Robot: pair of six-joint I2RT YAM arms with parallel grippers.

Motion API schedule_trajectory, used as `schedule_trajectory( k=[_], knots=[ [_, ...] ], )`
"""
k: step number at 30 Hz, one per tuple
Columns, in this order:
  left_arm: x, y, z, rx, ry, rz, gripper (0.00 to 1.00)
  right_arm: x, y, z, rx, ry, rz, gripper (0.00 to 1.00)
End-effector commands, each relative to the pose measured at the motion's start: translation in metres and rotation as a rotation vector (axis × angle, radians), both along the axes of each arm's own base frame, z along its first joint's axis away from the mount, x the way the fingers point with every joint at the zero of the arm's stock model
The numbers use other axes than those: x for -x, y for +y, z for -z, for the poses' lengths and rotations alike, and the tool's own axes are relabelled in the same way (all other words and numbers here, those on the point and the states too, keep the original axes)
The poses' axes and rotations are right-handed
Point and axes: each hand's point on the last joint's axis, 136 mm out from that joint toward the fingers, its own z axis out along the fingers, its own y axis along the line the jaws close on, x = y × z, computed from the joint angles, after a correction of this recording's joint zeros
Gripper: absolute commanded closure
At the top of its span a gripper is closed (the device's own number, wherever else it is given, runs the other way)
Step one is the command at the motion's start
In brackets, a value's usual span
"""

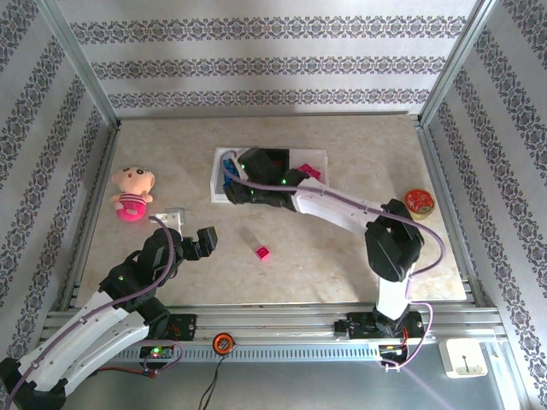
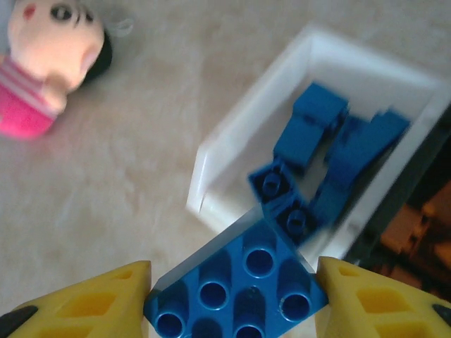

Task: Sort the legos into containers by color
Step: Place the lego in the container, then pick up the lego from the middle-left of the table.

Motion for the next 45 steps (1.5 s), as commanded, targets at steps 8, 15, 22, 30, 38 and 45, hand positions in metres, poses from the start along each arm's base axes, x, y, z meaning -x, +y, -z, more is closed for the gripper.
schedule_trajectory(
  k=[8, 15, 22, 30, 38, 45],
  knots=[
    [-0.003, -0.015, 0.003, 0.03, 0.033, 0.054, 0.0, -0.072, 0.028, 0.031, -0.008, 0.055, 0.12, 0.55],
    [-0.002, -0.02, 0.01, 0.02, 0.071, 0.079, 0.0, -0.095, 0.027, 0.025, -0.048, 0.071, 0.186, 0.32],
    [-0.007, -0.038, 0.01, 0.038, 0.088, 0.146, 0.0, -0.087, 0.005, -0.014, -0.108, 0.016, 0.215, 0.29],
    [-0.013, -0.103, 0.045, 0.035, 0.246, 0.342, 0.0, -0.046, -0.081, -0.01, -0.161, 0.036, 0.322, 0.28],
    [-0.009, -0.159, 0.093, -0.185, 0.363, 0.497, 0.13, 0.008, -0.169, 0.026, -0.147, 0.096, 0.437, 0.28],
    [-0.013, -0.176, 0.125, -0.354, 0.41, 0.536, 0.26, 0.033, -0.199, 0.037, -0.145, 0.104, 0.482, 0.28]
  ],
)
